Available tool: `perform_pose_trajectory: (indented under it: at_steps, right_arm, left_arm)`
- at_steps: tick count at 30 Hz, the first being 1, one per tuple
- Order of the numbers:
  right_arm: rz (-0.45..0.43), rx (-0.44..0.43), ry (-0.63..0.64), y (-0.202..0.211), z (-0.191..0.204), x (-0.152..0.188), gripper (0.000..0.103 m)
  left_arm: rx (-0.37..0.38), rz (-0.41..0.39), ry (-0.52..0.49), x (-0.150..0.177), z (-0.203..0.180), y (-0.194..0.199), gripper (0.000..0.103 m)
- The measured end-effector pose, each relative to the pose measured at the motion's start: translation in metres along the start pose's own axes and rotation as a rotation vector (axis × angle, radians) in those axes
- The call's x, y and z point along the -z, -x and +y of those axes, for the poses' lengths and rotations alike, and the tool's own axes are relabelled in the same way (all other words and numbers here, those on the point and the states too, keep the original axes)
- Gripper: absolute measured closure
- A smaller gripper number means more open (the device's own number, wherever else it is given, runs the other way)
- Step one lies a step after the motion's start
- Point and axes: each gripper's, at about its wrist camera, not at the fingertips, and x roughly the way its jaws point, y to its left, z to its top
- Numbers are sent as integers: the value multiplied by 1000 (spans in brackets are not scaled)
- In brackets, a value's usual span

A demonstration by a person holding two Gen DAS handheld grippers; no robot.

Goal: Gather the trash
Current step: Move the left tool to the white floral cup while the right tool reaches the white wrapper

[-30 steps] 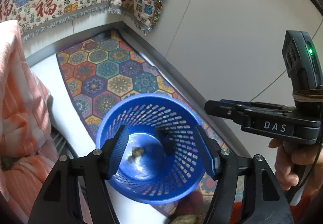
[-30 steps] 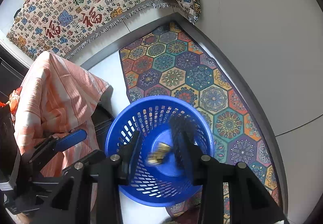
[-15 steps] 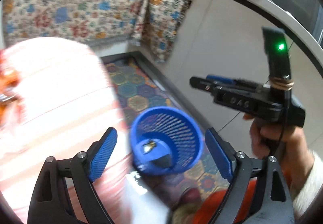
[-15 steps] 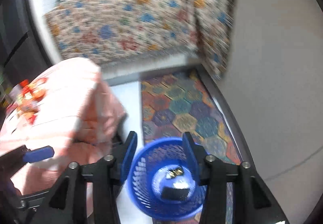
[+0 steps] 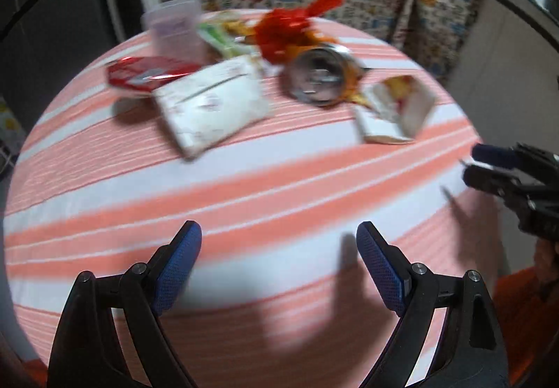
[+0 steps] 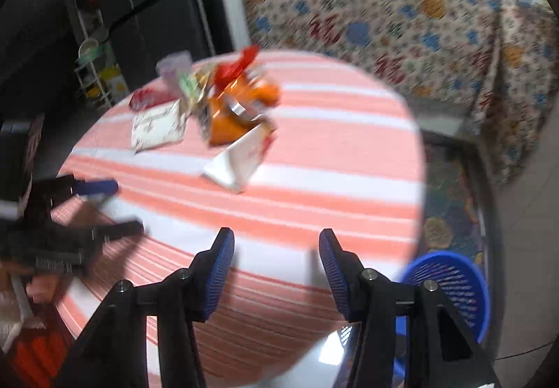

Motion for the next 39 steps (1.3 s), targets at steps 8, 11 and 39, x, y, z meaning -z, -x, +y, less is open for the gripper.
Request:
perform_pose_trajectory:
  at_steps: [8, 11, 39]
  right_arm:
    - [23, 81, 16, -33, 37, -3, 48]
    - [6, 119, 13, -40, 42, -9, 45]
    - [-15, 53, -65, -52, 29, -30, 46]
  left_arm:
    - [-7, -1, -38, -17, 45, -19, 0]
    - [36, 1, -96, -29, 53, -27, 0]
    - [201, -37, -258, -43, 40, -28, 31]
